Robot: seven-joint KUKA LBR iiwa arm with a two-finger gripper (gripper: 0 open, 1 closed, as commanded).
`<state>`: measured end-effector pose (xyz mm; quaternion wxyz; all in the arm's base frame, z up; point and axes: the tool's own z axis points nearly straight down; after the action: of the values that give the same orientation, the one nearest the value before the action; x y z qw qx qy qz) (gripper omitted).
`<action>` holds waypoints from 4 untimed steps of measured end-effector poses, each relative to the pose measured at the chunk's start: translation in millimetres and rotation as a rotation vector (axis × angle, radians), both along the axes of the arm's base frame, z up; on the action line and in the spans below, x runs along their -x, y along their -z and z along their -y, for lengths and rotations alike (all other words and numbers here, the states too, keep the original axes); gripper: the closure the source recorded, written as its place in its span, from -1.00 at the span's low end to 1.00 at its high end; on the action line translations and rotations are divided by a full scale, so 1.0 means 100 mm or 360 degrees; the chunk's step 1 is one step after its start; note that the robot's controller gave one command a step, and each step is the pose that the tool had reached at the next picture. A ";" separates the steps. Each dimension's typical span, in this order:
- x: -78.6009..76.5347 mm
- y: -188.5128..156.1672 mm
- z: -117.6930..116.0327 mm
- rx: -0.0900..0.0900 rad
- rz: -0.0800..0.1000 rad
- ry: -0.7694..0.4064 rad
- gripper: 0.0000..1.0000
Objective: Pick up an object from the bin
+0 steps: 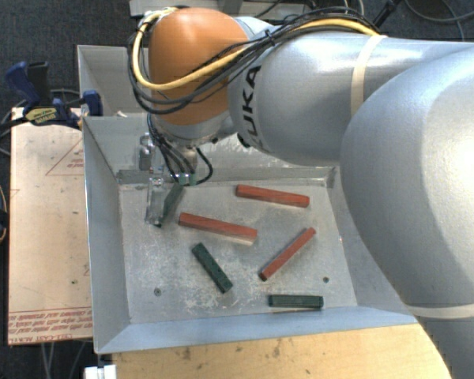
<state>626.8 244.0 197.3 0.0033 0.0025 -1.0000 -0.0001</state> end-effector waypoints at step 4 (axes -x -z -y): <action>0.01 0.89 1.27 -0.0004 0.0014 -0.0243 -1.00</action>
Offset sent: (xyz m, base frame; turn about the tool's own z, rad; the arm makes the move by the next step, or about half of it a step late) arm 0.0133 -0.1007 -0.1273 -0.1615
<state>625.9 116.7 108.6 -0.0010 0.0787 -0.9969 -0.0012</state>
